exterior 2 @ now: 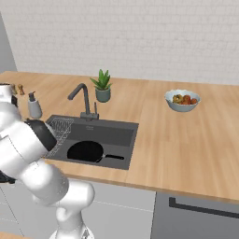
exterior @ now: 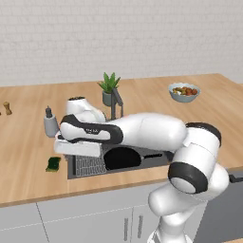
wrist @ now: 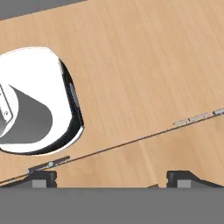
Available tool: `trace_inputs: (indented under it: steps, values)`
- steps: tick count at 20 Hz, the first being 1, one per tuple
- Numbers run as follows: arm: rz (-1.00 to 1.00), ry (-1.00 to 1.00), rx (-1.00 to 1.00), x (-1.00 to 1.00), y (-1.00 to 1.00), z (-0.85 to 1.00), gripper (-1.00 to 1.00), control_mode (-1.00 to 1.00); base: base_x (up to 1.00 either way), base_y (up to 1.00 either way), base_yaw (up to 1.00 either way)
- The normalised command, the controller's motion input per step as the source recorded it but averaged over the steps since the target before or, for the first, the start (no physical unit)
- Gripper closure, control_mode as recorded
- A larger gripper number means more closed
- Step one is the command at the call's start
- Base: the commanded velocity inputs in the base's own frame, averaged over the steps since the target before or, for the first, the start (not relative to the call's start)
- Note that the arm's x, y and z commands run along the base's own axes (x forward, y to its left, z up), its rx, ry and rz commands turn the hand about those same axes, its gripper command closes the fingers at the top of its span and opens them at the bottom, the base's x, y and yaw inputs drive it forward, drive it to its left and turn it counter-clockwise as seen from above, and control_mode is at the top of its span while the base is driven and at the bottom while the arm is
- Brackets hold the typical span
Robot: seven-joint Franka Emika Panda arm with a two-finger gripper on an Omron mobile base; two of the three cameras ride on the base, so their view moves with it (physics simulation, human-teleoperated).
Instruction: Pick the pan and sponge and place them into the sink. Then turn on the water.
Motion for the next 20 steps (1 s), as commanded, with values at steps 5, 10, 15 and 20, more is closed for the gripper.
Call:
trace_inputs:
  steps: [5, 10, 15, 20]
  values:
    - [0.03, -0.02, -0.05, 0.3, 0.79, -0.43, -1.0, -1.0, 0.0, 0.0, 0.0]
    - [0.0, -0.06, -0.03, 0.29, 0.23, -0.53, -1.0, -1.0, 0.0, 0.0, 0.0]
    - [0.0, -0.04, 0.0, 0.5, 0.1, -0.51, -1.0, -1.0, 0.0, 0.0, 0.0]
    - [0.0, -0.01, 0.0, 0.33, 0.21, -0.28, -1.0, -1.0, 0.0, 0.0, 0.0]
